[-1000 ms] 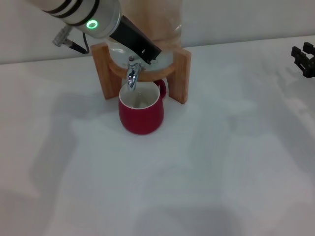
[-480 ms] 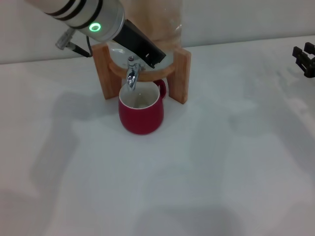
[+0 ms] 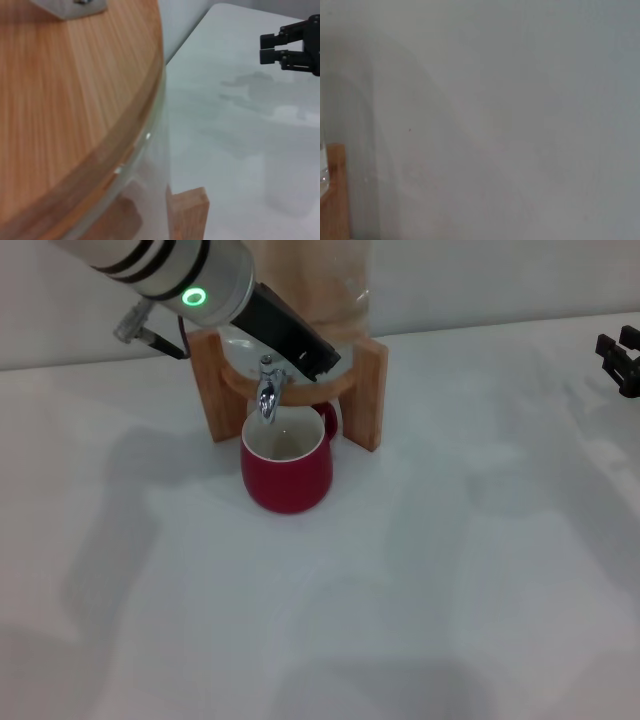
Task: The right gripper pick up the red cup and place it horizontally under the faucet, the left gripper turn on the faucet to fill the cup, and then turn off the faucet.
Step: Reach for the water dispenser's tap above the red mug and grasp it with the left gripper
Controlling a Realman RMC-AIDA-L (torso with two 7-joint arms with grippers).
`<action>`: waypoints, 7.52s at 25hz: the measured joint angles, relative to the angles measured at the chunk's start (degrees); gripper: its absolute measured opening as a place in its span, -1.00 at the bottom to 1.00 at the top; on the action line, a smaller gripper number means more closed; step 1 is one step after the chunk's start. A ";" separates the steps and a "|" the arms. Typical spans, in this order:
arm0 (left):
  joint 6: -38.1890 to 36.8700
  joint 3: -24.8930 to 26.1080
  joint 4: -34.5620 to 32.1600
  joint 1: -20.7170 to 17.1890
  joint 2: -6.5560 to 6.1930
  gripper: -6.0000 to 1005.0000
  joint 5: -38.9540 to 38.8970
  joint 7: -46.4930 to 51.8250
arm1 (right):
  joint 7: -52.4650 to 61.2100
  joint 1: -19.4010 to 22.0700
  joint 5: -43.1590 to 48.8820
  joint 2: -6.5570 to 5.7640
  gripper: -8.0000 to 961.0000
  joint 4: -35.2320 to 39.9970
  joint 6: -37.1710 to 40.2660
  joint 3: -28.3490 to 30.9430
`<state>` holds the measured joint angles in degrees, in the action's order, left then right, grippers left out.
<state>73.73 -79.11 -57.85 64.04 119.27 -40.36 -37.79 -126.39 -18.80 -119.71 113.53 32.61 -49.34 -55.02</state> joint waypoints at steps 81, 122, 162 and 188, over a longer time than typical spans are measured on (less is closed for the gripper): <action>-1.36 -1.93 -6.30 -3.66 0.03 -0.91 3.13 5.48 | 0.00 -0.67 0.35 -0.33 -0.35 -1.41 0.93 1.49; -0.70 -1.83 -5.94 -3.75 -0.12 -0.91 2.61 5.75 | 0.09 -0.71 0.44 -0.33 -0.35 -1.43 1.25 1.49; 2.32 -2.37 -6.18 -4.10 0.18 -0.91 0.72 4.35 | 0.00 -1.35 0.44 -0.49 -0.35 -2.10 2.12 1.49; 1.55 -3.39 -7.10 -4.05 0.08 -0.91 2.43 6.13 | 0.00 -1.93 0.44 -0.68 -0.35 -2.20 3.89 1.49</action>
<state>75.28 -82.50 -64.95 59.99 119.35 -37.93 -31.66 -126.39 -20.73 -119.27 112.85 30.40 -45.45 -53.53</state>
